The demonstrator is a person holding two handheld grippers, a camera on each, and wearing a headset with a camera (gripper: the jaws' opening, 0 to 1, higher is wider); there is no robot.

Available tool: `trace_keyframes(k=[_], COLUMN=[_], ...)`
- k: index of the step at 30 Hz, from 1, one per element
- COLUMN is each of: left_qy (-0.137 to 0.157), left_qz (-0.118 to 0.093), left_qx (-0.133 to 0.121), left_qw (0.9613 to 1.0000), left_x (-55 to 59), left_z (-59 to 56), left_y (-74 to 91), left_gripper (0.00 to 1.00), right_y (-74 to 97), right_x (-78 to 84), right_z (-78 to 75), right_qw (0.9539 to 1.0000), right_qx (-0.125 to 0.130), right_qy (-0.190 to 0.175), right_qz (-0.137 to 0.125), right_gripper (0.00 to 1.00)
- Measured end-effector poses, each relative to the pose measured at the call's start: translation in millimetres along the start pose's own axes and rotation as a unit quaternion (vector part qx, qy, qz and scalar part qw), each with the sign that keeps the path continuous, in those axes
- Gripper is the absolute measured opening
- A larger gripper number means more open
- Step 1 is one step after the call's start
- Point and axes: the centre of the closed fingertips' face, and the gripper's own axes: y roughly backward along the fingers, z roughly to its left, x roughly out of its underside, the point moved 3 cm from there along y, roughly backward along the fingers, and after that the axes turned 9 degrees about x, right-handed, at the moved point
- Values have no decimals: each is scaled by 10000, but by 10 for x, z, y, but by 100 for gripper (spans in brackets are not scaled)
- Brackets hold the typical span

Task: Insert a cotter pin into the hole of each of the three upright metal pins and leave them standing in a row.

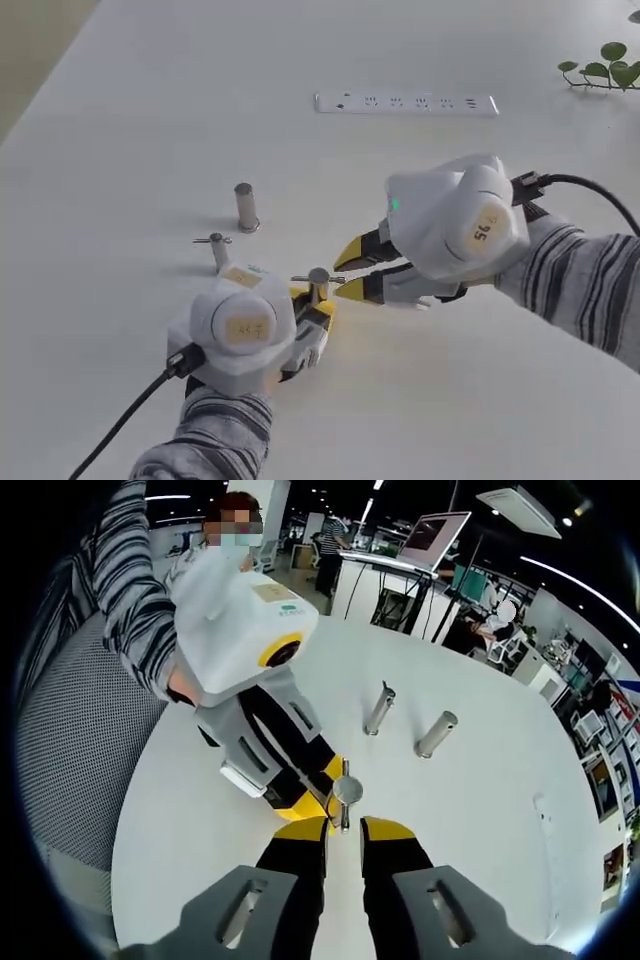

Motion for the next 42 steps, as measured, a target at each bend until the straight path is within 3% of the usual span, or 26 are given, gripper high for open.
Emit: trace_keyframes(k=[7,42], left_qy=[30,56], left_qz=[0,30], left_qx=[-35,-63], left_qw=[10000,10000], left_x=[3,4], left_z=[0,-1], left_y=[-5,6], left_gripper=[11,11], right_y=[37,-53], right_x=[26,-53], right_z=[-17,-10], right_qw=[9998,9985], right_qx=[50,118], right_qy=[-195,-533], right_qz=[6,-79], right_gripper=[0,0])
